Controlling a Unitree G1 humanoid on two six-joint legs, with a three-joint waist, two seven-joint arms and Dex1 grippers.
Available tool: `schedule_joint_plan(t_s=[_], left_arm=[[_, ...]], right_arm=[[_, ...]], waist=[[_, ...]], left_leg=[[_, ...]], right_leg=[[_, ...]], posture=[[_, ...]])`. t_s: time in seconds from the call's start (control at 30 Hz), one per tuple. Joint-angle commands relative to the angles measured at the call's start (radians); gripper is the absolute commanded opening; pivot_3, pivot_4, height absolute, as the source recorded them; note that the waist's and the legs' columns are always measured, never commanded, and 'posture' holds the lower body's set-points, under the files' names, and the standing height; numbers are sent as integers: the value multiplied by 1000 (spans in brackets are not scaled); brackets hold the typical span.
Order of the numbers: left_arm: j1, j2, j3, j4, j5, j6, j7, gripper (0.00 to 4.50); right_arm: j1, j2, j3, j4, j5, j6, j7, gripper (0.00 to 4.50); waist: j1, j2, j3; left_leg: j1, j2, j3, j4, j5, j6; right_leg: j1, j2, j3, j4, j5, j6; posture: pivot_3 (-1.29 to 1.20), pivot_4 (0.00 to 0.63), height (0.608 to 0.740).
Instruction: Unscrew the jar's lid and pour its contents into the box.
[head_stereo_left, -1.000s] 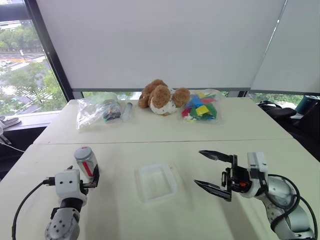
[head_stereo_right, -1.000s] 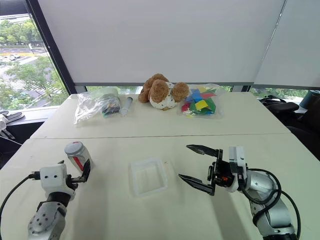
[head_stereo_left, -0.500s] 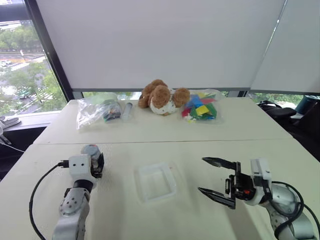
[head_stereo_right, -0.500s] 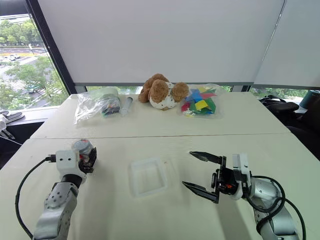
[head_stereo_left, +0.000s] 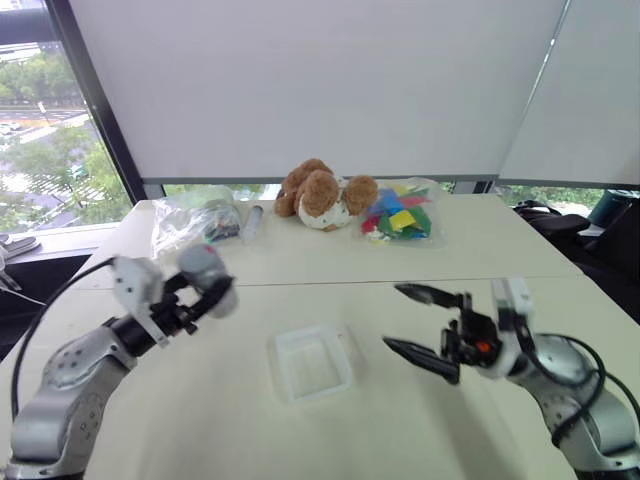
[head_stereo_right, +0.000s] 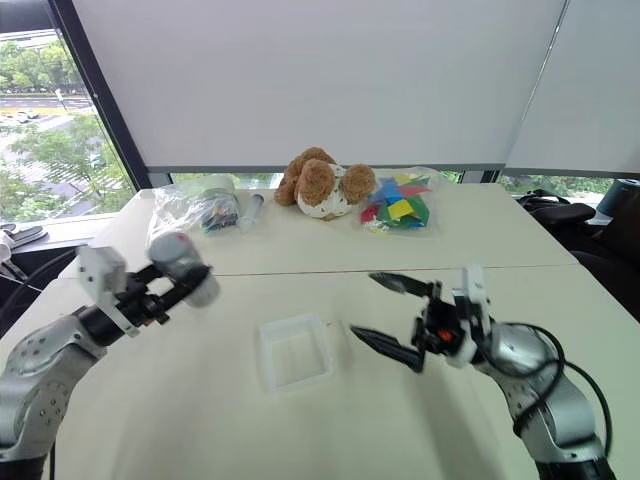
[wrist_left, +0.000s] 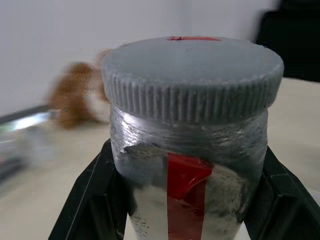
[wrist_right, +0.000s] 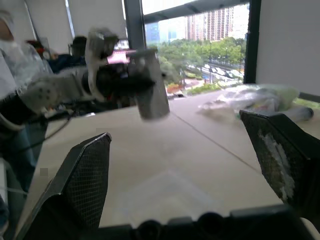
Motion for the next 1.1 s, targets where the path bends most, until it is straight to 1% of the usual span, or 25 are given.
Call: schedule_joint_plan(t_s=[0.03,0.1,0.17,0.37,0.57,0.73,1.07,1.1], left_arm=[[-72,10,-118,-19,6,-2,-116,2196],[-100,-11,-159,8,33,-34,-139,2196],[-118,-34,-190,29,53,-47,-148,2196],[-132,-77,-230,59,97,-91,-167,2196],[-128,-89,-237,62,110,-98,-167,2196],[-119,-100,-260,39,116,-83,-162,2196],[-122,-119,-270,25,122,-69,-145,2196],[-123,-120,-271,23,122,-68,-144,2196]], right_arm=[[-179,37,94,-63,111,212,-125,4500],[-260,68,128,-47,121,279,-169,4500],[-319,79,166,-34,109,323,-170,4500],[-416,123,225,7,77,403,-195,4500],[-436,138,241,24,55,433,-179,4500],[-433,157,302,71,-48,377,-132,4500],[-438,198,322,102,-124,349,-89,4500],[-437,200,319,102,-125,350,-87,4249]], waist=[[-1,0,1],[0,0,1],[2,0,1],[1,0,1],[0,0,1],[-4,0,1],[-5,0,1],[-5,0,1]], left_leg=[[-1,0,0,0,0,0],[-1,0,0,0,0,0],[-1,0,-1,-1,0,0],[-2,-1,-1,0,0,0],[-2,-1,-1,0,0,0],[-2,-1,-1,0,0,0],[-2,0,-1,0,0,0],[-2,0,-1,0,0,0]], right_leg=[[-1,0,0,0,0,0],[-1,0,0,1,0,0],[-1,0,0,0,0,0],[-2,0,0,0,0,0],[-2,0,0,1,0,0],[-2,1,0,1,0,0],[-2,1,0,1,1,1],[-2,1,0,1,1,1]], posture=[[0,150,740],[0,150,740],[0,150,740],[0,150,740],[0,150,740],[0,150,740],[0,150,740],[0,150,740]])
